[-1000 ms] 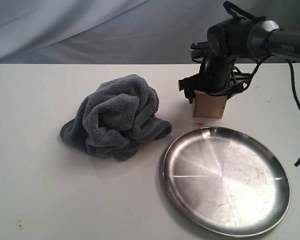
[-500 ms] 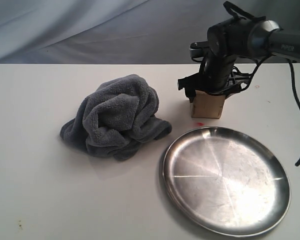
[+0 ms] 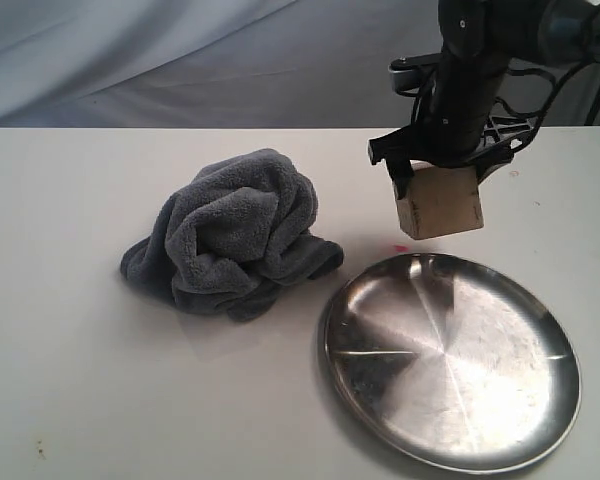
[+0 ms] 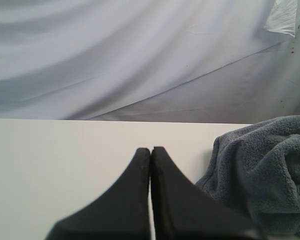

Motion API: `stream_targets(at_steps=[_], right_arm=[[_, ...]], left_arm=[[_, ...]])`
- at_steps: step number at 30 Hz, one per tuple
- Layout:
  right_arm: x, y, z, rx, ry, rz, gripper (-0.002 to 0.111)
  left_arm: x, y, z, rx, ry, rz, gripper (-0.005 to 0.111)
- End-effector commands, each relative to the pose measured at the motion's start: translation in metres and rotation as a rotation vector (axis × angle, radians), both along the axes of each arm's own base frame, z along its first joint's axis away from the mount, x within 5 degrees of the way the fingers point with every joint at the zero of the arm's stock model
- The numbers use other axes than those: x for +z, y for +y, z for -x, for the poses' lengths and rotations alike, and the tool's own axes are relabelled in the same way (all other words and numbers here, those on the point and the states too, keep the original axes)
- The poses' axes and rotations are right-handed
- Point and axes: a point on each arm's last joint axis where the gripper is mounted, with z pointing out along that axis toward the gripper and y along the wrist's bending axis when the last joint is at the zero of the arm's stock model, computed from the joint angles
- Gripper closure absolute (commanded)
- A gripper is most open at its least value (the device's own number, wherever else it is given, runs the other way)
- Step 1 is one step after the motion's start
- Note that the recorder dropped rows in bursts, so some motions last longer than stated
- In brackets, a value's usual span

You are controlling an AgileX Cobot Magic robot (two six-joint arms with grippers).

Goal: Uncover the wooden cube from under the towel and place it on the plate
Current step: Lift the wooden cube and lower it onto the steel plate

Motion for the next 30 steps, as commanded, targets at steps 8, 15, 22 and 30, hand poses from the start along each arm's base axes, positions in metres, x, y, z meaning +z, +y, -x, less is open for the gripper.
stream_targets(at_steps=[8,15,22,30], right_arm=[[0.045,0.024,0.07,0.168,-0.015,-0.046,0.058],[0.018,0.021,0.115,0.237,-0.093,-0.082,0.058],[-0.03,0.007,0.144,0.243,-0.131,-0.111,0.058],[-0.044,0.001,0.161,0.235,-0.211,-0.168,0.058]], left_arm=[[-0.001,0.0,0.0,-0.001,0.001,0.002,0.105],[-0.001,0.0,0.0,-0.001,0.001,0.002,0.105],[-0.001,0.0,0.0,-0.001,0.001,0.002,0.105],[-0.001,0.0,0.0,-0.001,0.001,0.001,0.105]])
